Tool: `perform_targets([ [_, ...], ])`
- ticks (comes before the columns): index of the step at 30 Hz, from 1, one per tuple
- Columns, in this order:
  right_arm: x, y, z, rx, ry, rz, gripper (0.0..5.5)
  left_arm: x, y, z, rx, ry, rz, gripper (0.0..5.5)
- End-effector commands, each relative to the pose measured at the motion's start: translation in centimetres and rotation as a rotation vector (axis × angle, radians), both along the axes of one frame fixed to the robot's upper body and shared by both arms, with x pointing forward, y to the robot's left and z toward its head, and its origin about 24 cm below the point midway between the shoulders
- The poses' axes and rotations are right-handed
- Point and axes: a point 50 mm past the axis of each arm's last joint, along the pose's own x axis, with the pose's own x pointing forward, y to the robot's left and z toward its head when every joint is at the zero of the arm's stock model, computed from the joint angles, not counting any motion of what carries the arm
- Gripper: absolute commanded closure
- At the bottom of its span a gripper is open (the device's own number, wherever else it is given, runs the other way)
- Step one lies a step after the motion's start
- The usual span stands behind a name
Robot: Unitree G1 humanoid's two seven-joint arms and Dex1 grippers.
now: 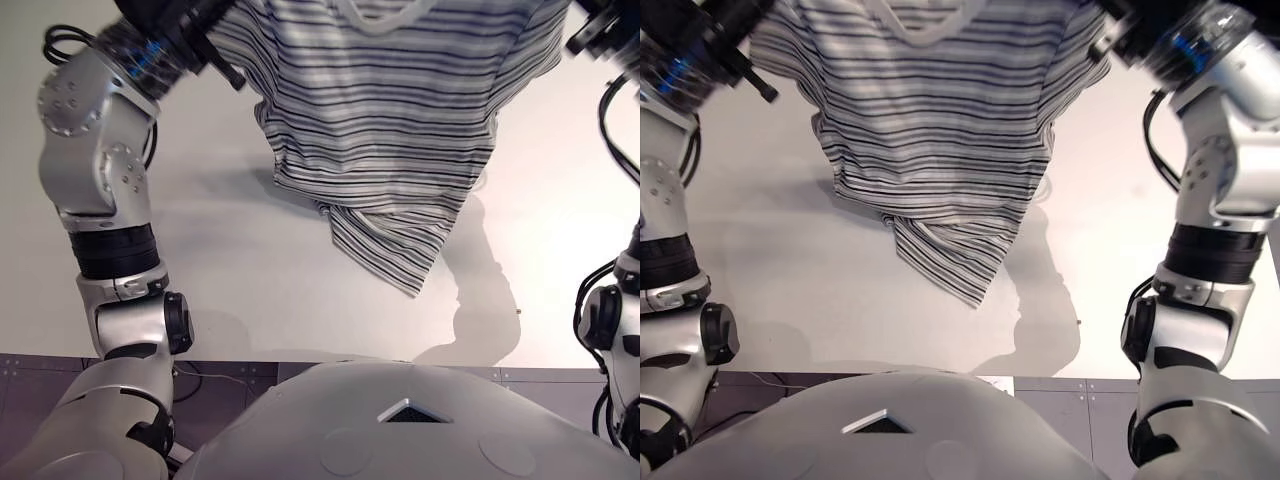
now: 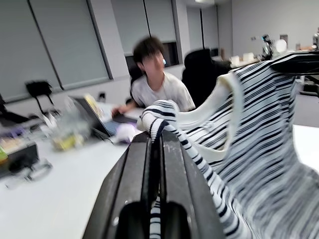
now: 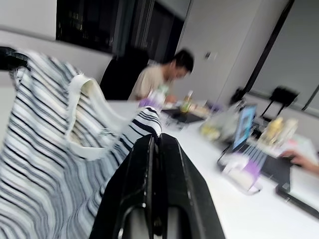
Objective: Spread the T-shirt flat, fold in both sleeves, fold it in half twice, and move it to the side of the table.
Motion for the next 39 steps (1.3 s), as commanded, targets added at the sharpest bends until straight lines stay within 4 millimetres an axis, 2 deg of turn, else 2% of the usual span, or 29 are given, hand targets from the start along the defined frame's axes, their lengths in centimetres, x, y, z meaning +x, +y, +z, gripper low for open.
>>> perform_targets([
  [1, -1.4, -0.8, 4.4, 0.048, -0.124, 0.025, 5.40, -1.1, 0.8, 4.4, -0.048, -0.151, -0.008, 5.37],
  [8, -5.7, -2.2, 10.1, 0.178, -0.275, 0.119, 5.40, -4.7, 1.6, 9.9, -0.073, -0.295, -0.139, 5.37],
  [11, -8.4, -2.8, 12.1, 0.202, -0.333, 0.174, 5.40, -7.0, 2.2, 12.5, -0.073, -0.343, -0.209, 5.37],
  [15, -10.6, -3.0, 13.3, 0.209, -0.368, 0.204, 5.40, -8.9, 2.6, 14.4, -0.071, -0.362, -0.253, 5.37],
  [19, -10.9, -2.8, 13.4, 0.199, -0.341, 0.202, 5.40, -9.7, 2.5, 14.9, -0.063, -0.336, -0.276, 5.37],
  [21, -9.0, -2.1, 11.8, 0.181, -0.237, 0.192, 5.40, -8.4, 2.3, 13.2, -0.032, -0.243, -0.237, 5.37],
  [23, -6.2, -1.3, 8.6, 0.144, -0.088, 0.160, 5.40, -5.8, 1.5, 9.5, 0.051, -0.097, -0.175, 5.37],
  [24, -4.5, -0.8, 6.3, 0.122, -0.001, 0.143, 5.40, -4.5, 0.8, 6.9, 0.097, -0.012, -0.161, 5.37],
  [27, 1.0, 0.9, -2.8, 0.042, 0.273, 0.069, 5.40, -1.2, -0.5, -2.6, 0.300, 0.207, -0.093, 5.37],
  [30, 4.5, 1.9, -9.3, -0.051, 0.402, -0.035, 5.40, 1.4, -0.3, -9.1, 0.385, 0.327, 0.018, 5.37],
  [31, 5.3, 2.3, -10.8, -0.079, 0.425, -0.059, 5.40, 2.3, -0.4, -10.7, 0.395, 0.353, 0.053, 5.37],
  [32, 6.0, 2.7, -12.0, -0.105, 0.448, -0.083, 5.40, 3.1, -0.8, -12.2, 0.416, 0.371, 0.078, 5.37],
  [34, 7.0, 3.2, -13.1, -0.137, 0.464, -0.141, 5.40, 4.4, -1.4, -13.7, 0.439, 0.375, 0.117, 5.37],
  [39, 8.5, 4.3, -13.9, -0.219, 0.433, -0.270, 5.40, 6.0, -3.1, -15.2, 0.537, 0.332, 0.129, 5.37],
])
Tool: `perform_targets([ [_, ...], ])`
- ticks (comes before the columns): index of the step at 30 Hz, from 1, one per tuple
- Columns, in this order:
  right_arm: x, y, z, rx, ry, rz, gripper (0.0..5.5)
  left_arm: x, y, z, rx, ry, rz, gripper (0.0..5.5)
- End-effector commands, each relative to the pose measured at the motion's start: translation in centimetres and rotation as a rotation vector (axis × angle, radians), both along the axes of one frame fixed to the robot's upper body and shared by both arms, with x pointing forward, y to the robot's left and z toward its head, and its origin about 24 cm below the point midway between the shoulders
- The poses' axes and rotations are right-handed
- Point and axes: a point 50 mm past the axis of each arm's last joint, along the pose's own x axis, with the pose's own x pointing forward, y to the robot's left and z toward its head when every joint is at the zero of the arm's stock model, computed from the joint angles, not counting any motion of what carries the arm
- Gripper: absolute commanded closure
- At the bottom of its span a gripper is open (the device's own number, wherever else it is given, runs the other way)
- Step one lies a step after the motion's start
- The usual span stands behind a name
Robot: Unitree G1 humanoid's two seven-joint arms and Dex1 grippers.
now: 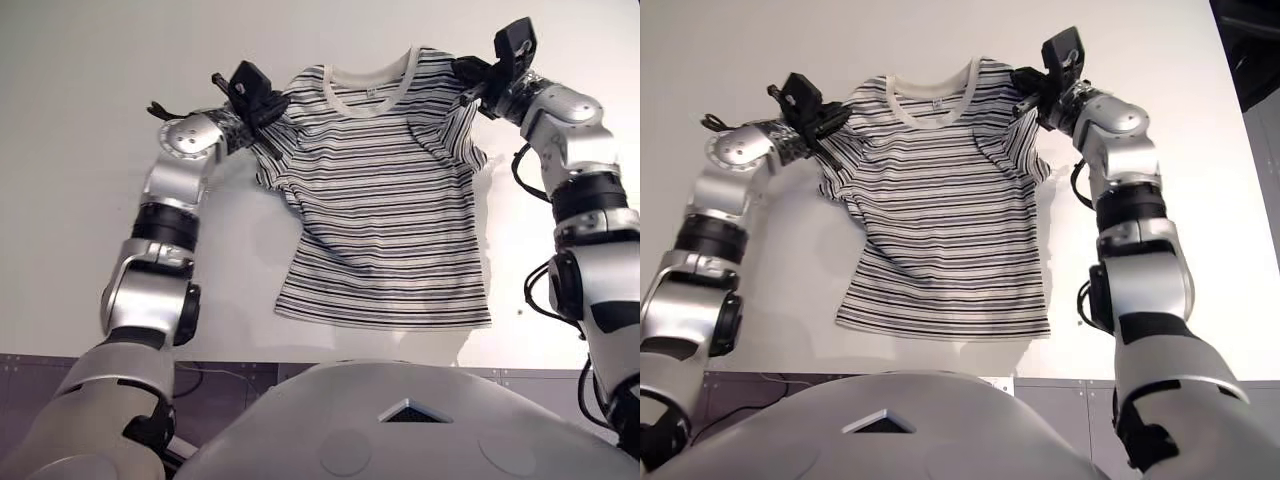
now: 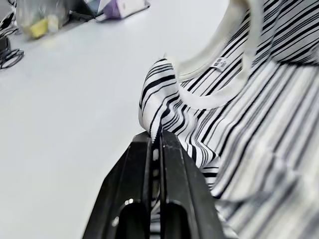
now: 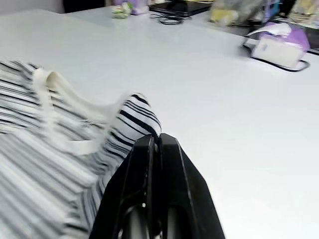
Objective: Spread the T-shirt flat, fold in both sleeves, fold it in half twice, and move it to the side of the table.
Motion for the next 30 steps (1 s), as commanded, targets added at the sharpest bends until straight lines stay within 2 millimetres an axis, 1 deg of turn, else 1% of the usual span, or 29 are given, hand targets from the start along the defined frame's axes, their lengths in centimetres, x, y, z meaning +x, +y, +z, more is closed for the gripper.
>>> perform_targets([
  [1, 1.4, 1.8, 0.6, -0.111, -0.067, -0.034, 5.40, 1.7, -1.6, 0.0, 0.122, -0.069, -0.027, 5.37],
  [2, 1.5, 2.1, 0.6, -0.128, -0.079, -0.040, 5.40, 1.9, -1.7, 0.0, 0.139, -0.086, -0.015, 5.37],
  [5, 1.6, 2.6, 0.2, -0.184, -0.098, -0.064, 4.86, 2.3, -1.4, 0.2, 0.199, -0.144, 0.044, 5.40],
  [7, 1.6, 2.5, -0.3, -0.265, -0.097, -0.093, 4.43, 2.3, -1.1, 0.1, 0.238, -0.183, 0.080, 4.94],
  [9, 1.5, 2.2, -0.7, -0.295, -0.089, -0.113, 4.41, 2.4, -1.1, 0.3, 0.249, -0.223, 0.086, 4.65],
  [10, 1.5, 1.9, -0.6, -0.292, -0.099, -0.119, 4.41, 2.4, -1.1, 0.5, 0.251, -0.256, 0.083, 4.65],
  [12, 1.5, 1.1, 0.0, -0.249, -0.139, -0.130, 4.41, 2.6, -0.9, 1.9, 0.247, -0.378, 0.085, 4.65],
  [14, 0.9, -0.5, 0.3, -0.175, -0.166, -0.107, 4.41, 2.4, -0.5, 3.8, 0.213, -0.520, 0.063, 4.65],
  [15, 0.4, -1.6, 0.1, -0.151, -0.170, -0.084, 4.41, 1.8, -0.1, 4.3, 0.195, -0.568, 0.038, 4.65],
  [16, -0.4, -2.9, -0.2, -0.136, -0.169, -0.061, 4.41, 0.8, 0.5, 4.3, 0.175, -0.594, 0.003, 4.65],
  [17, -1.5, -4.4, -0.6, -0.142, -0.158, -0.033, 4.41, -0.8, 1.2, 3.8, 0.173, -0.590, -0.043, 4.65],
  [18, -2.6, -5.7, -0.8, -0.152, -0.147, -0.005, 4.41, -2.6, 1.9, 2.9, 0.175, -0.561, -0.082, 4.65],
  [19, -3.6, -6.5, -1.1, -0.166, -0.131, 0.022, 4.41, -4.5, 2.3, 2.0, 0.179, -0.522, -0.116, 4.65],
  [20, -4.5, -6.9, -1.4, -0.182, -0.112, 0.060, 4.41, -6.5, 2.3, 1.0, 0.170, -0.472, -0.148, 4.65],
  [21, -5.3, -6.9, -1.8, -0.194, -0.092, 0.097, 4.41, -8.4, 1.9, 0.2, 0.154, -0.423, -0.185, 4.65],
  [22, -5.8, -6.7, -2.4, -0.208, -0.067, 0.131, 4.41, -10.3, 1.1, -0.6, 0.134, -0.371, -0.233, 4.65],
  [23, -6.2, -6.4, -2.9, -0.219, -0.048, 0.151, 4.41, -11.7, 0.4, -1.1, 0.120, -0.333, -0.271, 4.65],
  [25, -6.7, -6.3, -4.1, -0.265, -0.006, 0.165, 4.41, -14.1, -0.7, -1.6, 0.118, -0.282, -0.353, 4.65],
  [26, -7.0, -6.6, -4.6, -0.299, 0.012, 0.166, 4.41, -15.0, -0.9, -1.7, 0.128, -0.265, -0.382, 4.65],
  [28, -7.8, -7.3, -5.5, -0.360, 0.042, 0.165, 4.41, -16.4, -0.8, -1.8, 0.172, -0.234, -0.438, 4.65],
  [30, -8.5, -7.9, -6.5, -0.415, 0.072, 0.167, 4.41, -17.4, 0.1, -2.6, 0.237, -0.189, -0.474, 4.65],
])
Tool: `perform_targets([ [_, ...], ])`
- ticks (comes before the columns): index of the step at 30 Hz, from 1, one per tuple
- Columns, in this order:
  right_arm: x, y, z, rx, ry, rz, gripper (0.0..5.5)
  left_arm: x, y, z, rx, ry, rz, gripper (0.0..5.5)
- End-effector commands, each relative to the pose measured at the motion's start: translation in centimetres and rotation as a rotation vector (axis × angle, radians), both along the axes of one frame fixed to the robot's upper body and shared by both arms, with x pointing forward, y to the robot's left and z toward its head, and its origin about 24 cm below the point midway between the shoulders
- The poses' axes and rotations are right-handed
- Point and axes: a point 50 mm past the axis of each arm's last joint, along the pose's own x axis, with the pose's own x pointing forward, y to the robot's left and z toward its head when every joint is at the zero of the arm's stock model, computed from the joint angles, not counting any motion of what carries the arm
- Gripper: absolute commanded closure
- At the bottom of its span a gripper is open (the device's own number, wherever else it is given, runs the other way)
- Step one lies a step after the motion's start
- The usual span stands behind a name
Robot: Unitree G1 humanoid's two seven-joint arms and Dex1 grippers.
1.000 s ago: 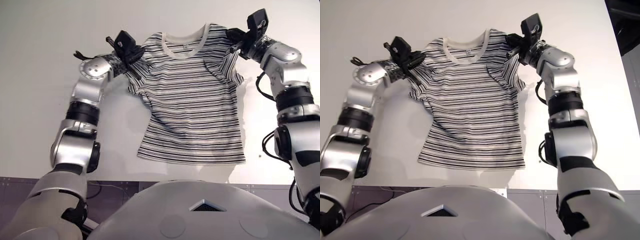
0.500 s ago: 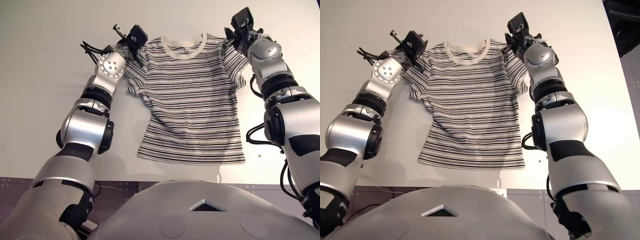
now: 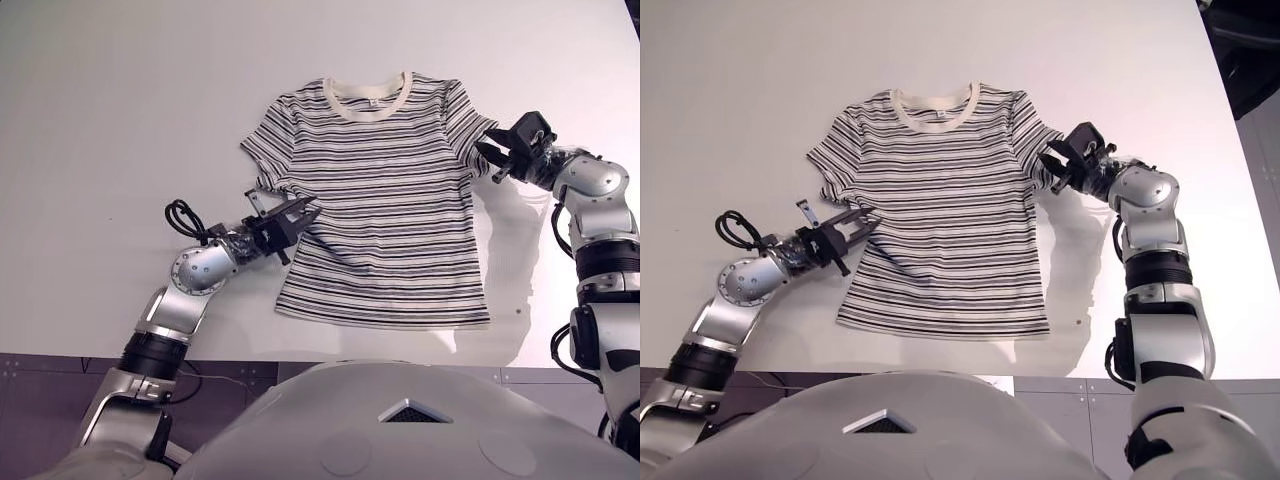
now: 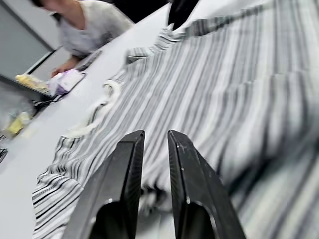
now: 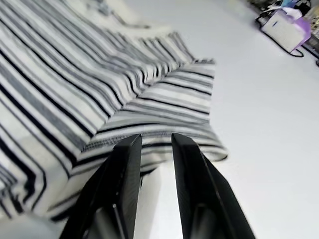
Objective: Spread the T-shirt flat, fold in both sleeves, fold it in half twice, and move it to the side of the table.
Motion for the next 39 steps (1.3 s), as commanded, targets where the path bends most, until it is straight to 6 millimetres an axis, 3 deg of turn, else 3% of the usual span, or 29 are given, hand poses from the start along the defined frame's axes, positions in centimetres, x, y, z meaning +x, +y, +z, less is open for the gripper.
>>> perform_targets([
  [1, -1.4, -1.5, -1.7, -0.120, 0.046, -0.007, 4.41, -2.0, 1.4, -1.5, 0.152, 0.074, -0.057, 4.65],
  [5, -2.3, -2.2, -3.2, -0.236, 0.071, 0.018, 4.41, -5.5, 1.5, -3.3, 0.250, 0.171, -0.192, 4.65],
  [9, -2.6, -3.1, -3.4, -0.324, 0.054, 0.025, 4.41, -7.0, 2.8, -4.3, 0.399, 0.217, -0.285, 4.65],
  [12, -2.5, -3.6, -2.9, -0.328, 0.026, 0.016, 4.41, -7.2, 3.5, -3.5, 0.385, 0.242, -0.239, 4.65],
  [16, -2.5, -3.2, -2.6, -0.300, -0.011, 0.010, 4.41, -7.7, 2.6, -1.0, 0.263, 0.310, -0.244, 4.65],
  [21, -2.4, -2.5, -2.1, -0.260, -0.050, 0.008, 4.41, -7.2, 2.6, -0.4, 0.234, 0.345, -0.210, 4.65],
  [23, -2.3, -2.5, -1.6, -0.254, -0.064, 0.009, 4.41, -6.0, 3.0, -0.2, 0.233, 0.297, -0.144, 4.65],
  [25, -2.3, -3.1, -0.6, -0.257, -0.090, 0.001, 4.41, -4.8, 3.0, 0.4, 0.176, 0.253, -0.090, 4.65],
  [29, -2.7, -3.1, 2.7, -0.194, -0.176, 0.005, 4.41, -4.6, 2.4, 2.2, 0.013, 0.250, -0.077, 4.65],
  [33, -5.5, -0.5, 6.0, 0.040, -0.153, 0.121, 4.41, -3.0, 2.5, 3.9, -0.147, 0.227, 0.038, 4.65],
  [36, -10.5, 0.7, 4.9, 0.096, 0.096, 0.285, 4.41, -0.4, 4.4, 3.8, -0.224, 0.175, 0.265, 4.65],
  [39, -14.8, 0.1, 2.9, 0.049, 0.340, 0.381, 4.41, 0.7, 5.8, 3.3, -0.283, 0.154, 0.460, 4.65],
])
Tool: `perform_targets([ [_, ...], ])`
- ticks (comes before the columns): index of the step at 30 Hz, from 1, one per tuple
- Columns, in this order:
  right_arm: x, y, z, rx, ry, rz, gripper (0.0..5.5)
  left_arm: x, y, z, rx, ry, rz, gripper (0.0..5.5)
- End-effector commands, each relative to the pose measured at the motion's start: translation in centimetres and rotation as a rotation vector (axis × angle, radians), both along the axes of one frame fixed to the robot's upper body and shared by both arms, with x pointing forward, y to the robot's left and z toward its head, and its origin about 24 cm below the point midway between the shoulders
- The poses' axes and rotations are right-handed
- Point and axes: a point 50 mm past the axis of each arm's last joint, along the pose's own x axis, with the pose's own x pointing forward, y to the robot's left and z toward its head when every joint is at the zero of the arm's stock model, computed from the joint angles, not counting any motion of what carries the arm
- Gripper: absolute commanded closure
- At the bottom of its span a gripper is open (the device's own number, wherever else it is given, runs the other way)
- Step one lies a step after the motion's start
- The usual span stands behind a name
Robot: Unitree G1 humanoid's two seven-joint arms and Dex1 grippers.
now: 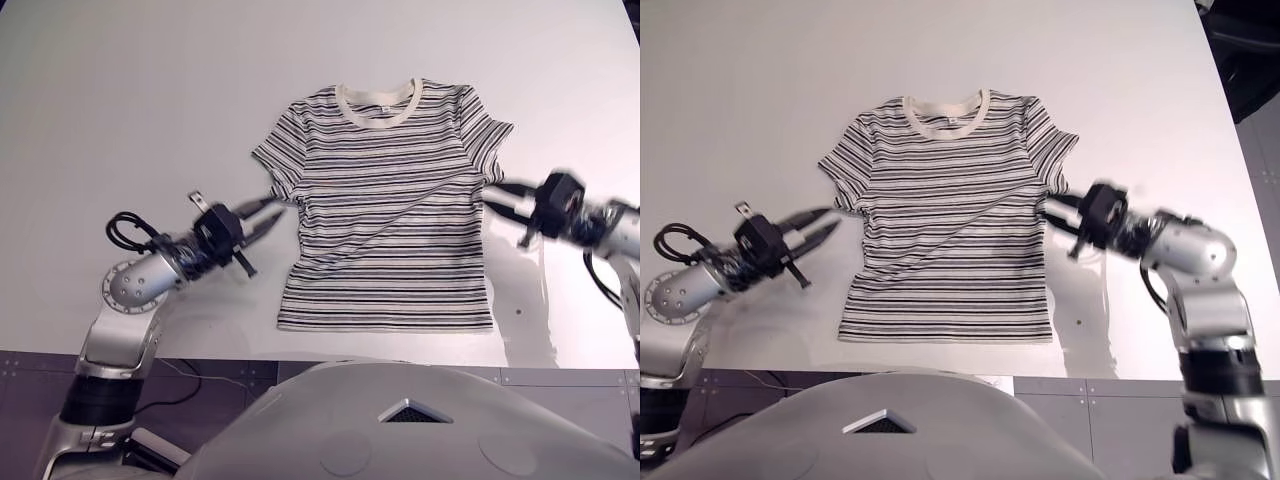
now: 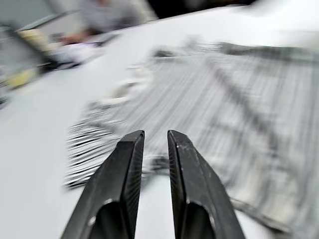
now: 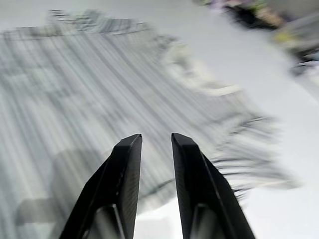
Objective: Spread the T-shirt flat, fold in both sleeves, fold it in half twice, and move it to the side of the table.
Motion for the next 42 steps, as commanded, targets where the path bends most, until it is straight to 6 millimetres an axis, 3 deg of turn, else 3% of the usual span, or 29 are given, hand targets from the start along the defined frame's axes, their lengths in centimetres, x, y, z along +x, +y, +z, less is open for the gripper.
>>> perform_targets([
  [1, -4.2, -0.8, -1.5, -0.096, 0.215, 0.122, 4.41, 0.9, 1.4, -0.7, -0.029, 0.008, 0.187, 4.65],
  [4, -6.1, -1.1, -2.6, -0.177, 0.288, 0.205, 4.41, 0.8, 1.4, -1.1, -0.028, 0.015, 0.214, 4.65],
  [7, -6.7, -1.7, -3.3, -0.273, 0.282, 0.249, 4.41, 0.7, 1.4, -1.6, -0.013, 0.030, 0.221, 4.65],
  [12, -7.3, -2.5, -2.3, -0.344, 0.293, 0.310, 4.41, 0.7, 2.2, -2.2, 0.000, 0.057, 0.280, 4.65],
  [17, -5.1, -1.2, -0.1, -0.199, 0.217, 0.248, 4.41, 1.7, 2.3, -2.6, -0.066, 0.131, 0.361, 4.65],
  [21, -0.8, -1.1, 3.9, -0.017, 0.095, 0.113, 4.41, 3.8, 2.2, -3.1, -0.187, 0.275, 0.503, 4.65],
  [25, 2.5, -1.3, 5.9, 0.074, -0.015, -0.004, 4.41, 5.1, 1.6, -3.6, -0.340, 0.444, 0.603, 4.65],
  [32, 3.7, -0.6, 5.1, 0.116, -0.069, -0.068, 4.41, 8.8, 0.6, -4.9, -0.432, 0.565, 0.679, 4.65],
  [37, 4.3, -0.5, 5.2, 0.114, -0.089, -0.071, 4.41, 9.3, 1.0, -6.7, -0.455, 0.634, 0.709, 4.65],
  [42, 4.2, -0.4, 4.8, 0.097, -0.090, -0.067, 4.41, 9.9, 1.0, -7.1, -0.491, 0.648, 0.715, 4.65],
])
